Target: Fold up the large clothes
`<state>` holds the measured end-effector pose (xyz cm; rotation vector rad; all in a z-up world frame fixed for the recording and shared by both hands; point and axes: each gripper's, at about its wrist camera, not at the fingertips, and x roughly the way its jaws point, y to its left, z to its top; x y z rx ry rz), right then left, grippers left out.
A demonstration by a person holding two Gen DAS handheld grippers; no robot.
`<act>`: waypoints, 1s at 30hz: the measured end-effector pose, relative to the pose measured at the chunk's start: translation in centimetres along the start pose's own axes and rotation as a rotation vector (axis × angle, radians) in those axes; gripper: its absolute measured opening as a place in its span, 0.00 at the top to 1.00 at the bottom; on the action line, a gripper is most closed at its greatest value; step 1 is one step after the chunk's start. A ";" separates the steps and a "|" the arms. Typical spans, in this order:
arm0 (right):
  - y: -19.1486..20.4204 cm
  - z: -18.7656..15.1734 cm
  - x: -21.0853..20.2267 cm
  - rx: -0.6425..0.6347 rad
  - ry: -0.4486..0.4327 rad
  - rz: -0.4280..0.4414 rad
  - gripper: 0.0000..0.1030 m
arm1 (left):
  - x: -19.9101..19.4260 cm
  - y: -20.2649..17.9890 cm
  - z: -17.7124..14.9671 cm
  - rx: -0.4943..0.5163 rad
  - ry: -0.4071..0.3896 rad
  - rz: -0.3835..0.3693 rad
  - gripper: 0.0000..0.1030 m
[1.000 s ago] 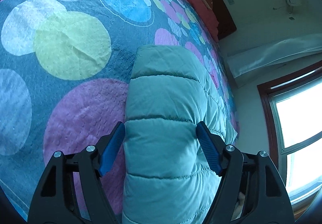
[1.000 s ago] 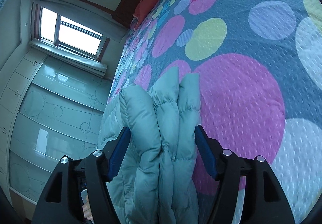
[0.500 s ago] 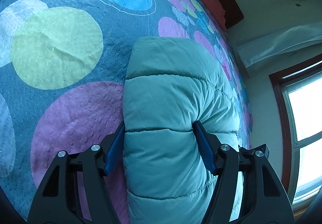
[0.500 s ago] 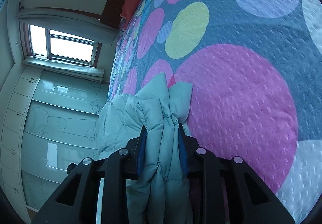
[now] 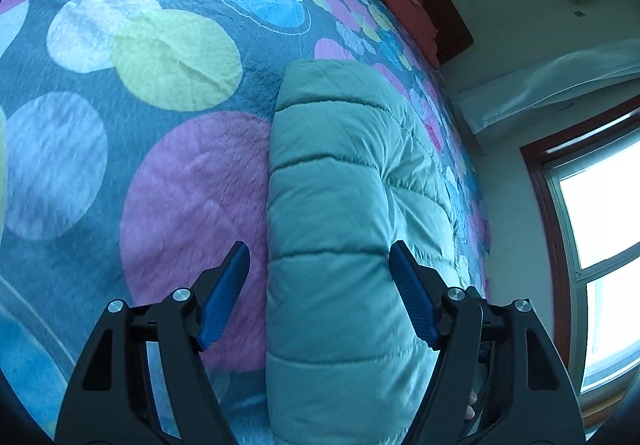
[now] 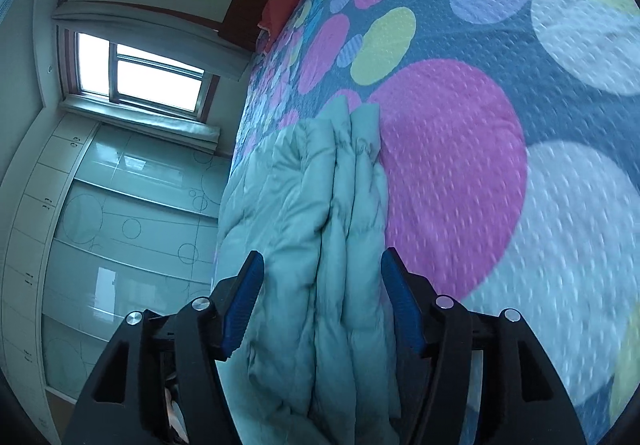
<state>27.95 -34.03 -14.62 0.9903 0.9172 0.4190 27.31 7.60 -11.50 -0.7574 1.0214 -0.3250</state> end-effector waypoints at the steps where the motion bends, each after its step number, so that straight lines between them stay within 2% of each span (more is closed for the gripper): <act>1: 0.0 -0.7 -0.3 -0.002 0.004 0.007 0.40 | -0.4 0.1 -0.7 -0.006 0.002 -0.012 0.30; 6: -0.6 -3.1 -0.9 0.023 0.007 0.032 0.39 | -1.2 0.3 -3.5 0.004 0.010 -0.031 0.30; 7: -1.0 -3.3 -0.8 0.036 0.015 0.034 0.41 | -1.0 0.3 -3.8 0.012 0.015 -0.023 0.30; 8: -1.3 -3.4 -0.5 0.050 0.021 0.031 0.49 | -0.9 0.3 -4.0 0.013 0.015 -0.015 0.32; 11: -1.8 -3.7 -0.2 0.063 0.028 0.034 0.54 | -0.8 0.2 -4.3 0.023 0.014 -0.012 0.39; 19: -1.4 -4.1 -1.0 0.052 0.009 0.016 0.54 | -1.3 -0.7 -4.7 0.062 -0.005 0.039 0.39; 26: -0.8 -5.2 -2.8 0.047 -0.012 0.008 0.52 | -2.2 -1.9 -5.6 0.117 -0.028 0.099 0.29; 30: -0.9 -6.3 -4.0 0.052 -0.022 0.012 0.49 | -2.7 -2.2 -6.3 0.128 -0.034 0.112 0.28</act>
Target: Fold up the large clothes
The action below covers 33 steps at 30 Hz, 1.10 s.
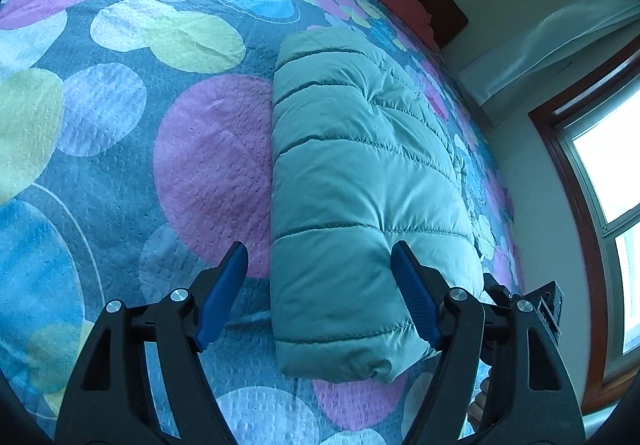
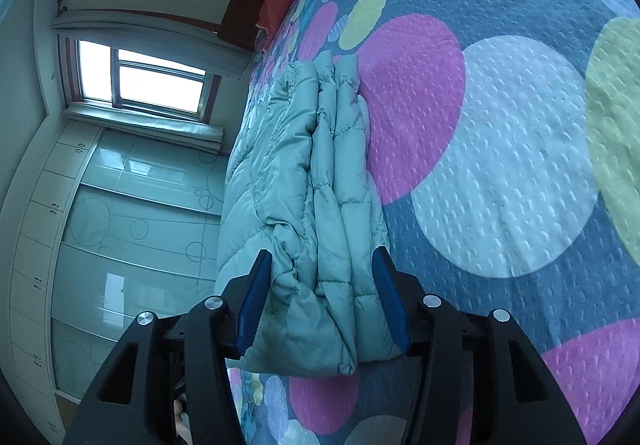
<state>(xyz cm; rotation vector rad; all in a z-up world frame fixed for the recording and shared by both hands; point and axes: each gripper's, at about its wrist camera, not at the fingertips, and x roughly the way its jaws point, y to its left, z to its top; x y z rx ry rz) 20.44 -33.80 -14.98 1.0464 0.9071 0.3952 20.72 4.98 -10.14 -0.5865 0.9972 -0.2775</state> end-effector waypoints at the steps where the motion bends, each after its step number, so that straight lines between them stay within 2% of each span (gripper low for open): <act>1: -0.1 -0.4 -0.3 -0.001 0.000 0.000 0.49 | -0.1 0.0 -0.3 0.001 0.001 0.000 0.28; 7: -0.6 -2.7 -1.6 -0.003 0.000 -0.021 0.48 | -1.1 0.0 -1.9 0.015 -0.010 0.022 0.26; 18: 0.3 -6.7 -2.6 -0.078 0.006 -0.109 0.48 | -3.1 -0.8 -5.4 0.137 -0.037 0.120 0.25; 25: 3.6 -9.3 -2.5 -0.228 -0.017 -0.269 0.48 | -4.6 -2.0 -7.9 0.250 -0.080 0.235 0.25; 29: 5.9 -10.8 -2.7 -0.337 -0.062 -0.399 0.48 | -5.8 -2.5 -9.2 0.291 -0.122 0.283 0.20; 31: 6.7 -11.7 -2.8 -0.389 -0.083 -0.453 0.43 | -6.4 -2.8 -9.6 0.302 -0.144 0.306 0.17; 33: 7.5 -12.4 -3.0 -0.439 -0.103 -0.506 0.42 | -6.9 -3.1 -9.9 0.314 -0.161 0.326 0.15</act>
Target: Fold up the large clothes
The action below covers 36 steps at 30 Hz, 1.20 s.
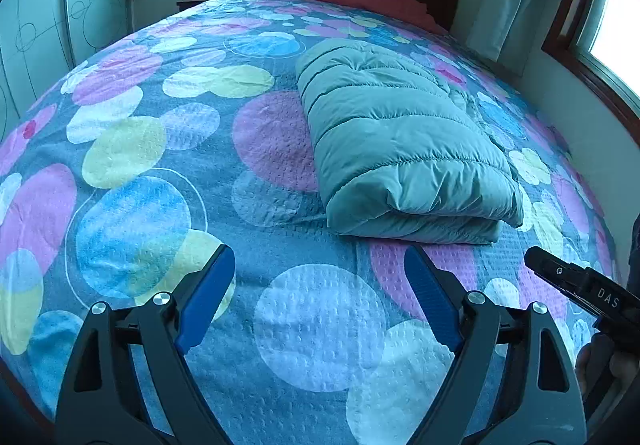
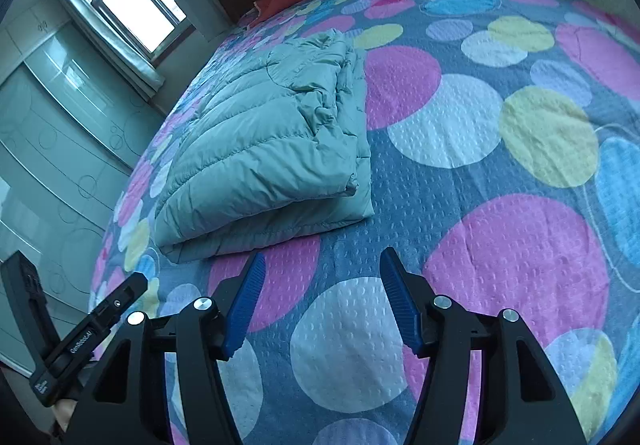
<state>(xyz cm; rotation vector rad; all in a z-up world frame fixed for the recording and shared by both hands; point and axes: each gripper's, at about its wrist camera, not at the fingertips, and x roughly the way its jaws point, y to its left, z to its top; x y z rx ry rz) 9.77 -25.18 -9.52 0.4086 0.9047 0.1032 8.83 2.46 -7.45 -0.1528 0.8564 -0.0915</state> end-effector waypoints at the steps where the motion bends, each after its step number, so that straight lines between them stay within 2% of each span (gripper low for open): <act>1: 0.3 -0.1 -0.2 -0.020 -0.007 -0.021 0.42 | -0.3 -0.2 0.0 0.006 -0.008 0.014 0.12; 5: 1.8 -0.3 -1.3 -0.078 -0.040 -0.094 0.38 | -2.0 -0.7 0.0 0.032 -0.050 0.053 0.11; 7: 2.6 -0.4 -1.9 -0.099 -0.065 -0.117 0.34 | -2.8 -0.9 0.2 0.037 -0.061 0.055 0.11; 11: 4.4 -0.3 -3.6 -0.149 -0.121 -0.162 0.31 | -4.3 -1.2 0.5 0.031 -0.068 0.037 0.10; 21: 7.8 0.1 -7.7 -0.238 -0.247 -0.219 0.25 | -8.4 -1.8 2.0 0.010 -0.161 0.061 0.08; 22: 8.0 0.1 -7.9 -0.242 -0.255 -0.217 0.25 | -8.7 -1.9 2.1 0.011 -0.167 0.066 0.04; 36: 8.4 0.0 -8.2 -0.255 -0.266 -0.231 0.25 | -9.7 -2.7 1.9 0.038 -0.200 0.122 0.03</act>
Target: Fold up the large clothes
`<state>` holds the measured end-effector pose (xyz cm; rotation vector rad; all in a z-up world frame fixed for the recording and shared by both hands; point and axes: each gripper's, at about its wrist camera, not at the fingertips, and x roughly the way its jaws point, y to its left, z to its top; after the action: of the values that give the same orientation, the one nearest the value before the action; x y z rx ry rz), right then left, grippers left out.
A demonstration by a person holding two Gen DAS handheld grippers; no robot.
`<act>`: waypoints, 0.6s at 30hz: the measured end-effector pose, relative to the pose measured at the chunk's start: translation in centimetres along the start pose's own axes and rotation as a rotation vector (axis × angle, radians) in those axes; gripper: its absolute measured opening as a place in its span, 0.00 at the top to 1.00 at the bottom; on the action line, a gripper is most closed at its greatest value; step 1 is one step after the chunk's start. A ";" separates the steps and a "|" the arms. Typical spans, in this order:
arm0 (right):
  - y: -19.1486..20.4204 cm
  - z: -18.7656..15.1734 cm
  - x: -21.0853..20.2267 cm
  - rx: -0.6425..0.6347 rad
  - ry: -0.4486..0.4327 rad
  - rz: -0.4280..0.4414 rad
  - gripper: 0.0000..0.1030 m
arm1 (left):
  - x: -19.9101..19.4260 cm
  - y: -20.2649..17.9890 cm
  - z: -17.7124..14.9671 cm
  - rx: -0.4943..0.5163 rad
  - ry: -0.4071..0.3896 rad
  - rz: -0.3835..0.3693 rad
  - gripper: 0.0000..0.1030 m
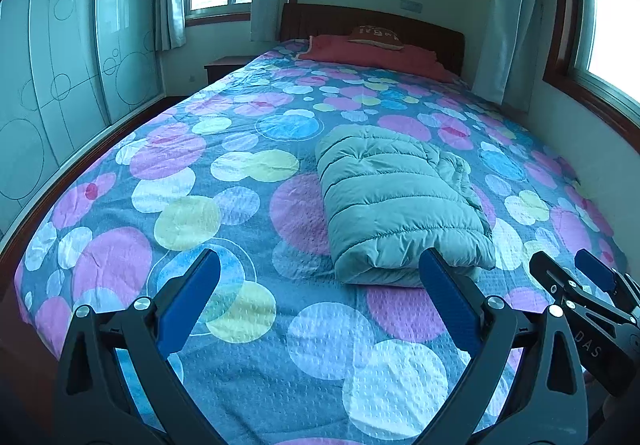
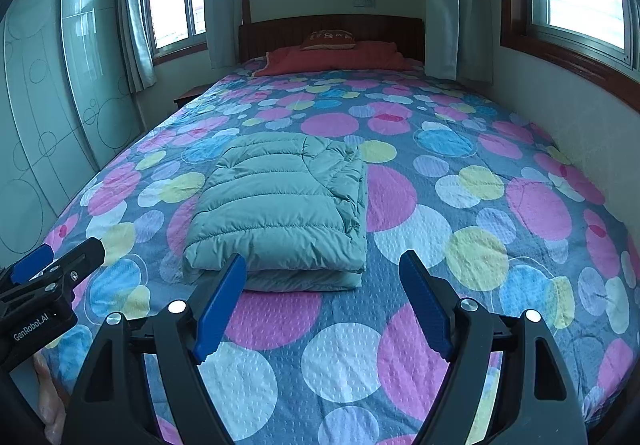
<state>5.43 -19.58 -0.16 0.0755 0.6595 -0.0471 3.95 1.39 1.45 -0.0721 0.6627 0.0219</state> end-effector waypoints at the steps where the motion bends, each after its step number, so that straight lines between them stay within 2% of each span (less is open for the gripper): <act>1: 0.0 0.0 0.0 -0.001 0.000 0.000 0.25 | 0.0 0.0 0.0 0.001 0.001 0.000 0.03; 18: 0.4 -0.2 0.0 -0.002 0.000 0.011 0.25 | 0.2 0.2 -0.5 -0.006 0.012 0.005 0.03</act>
<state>5.33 -19.17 -0.24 0.0774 0.6588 -0.0356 3.75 1.59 0.90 -0.0765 0.6749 0.0278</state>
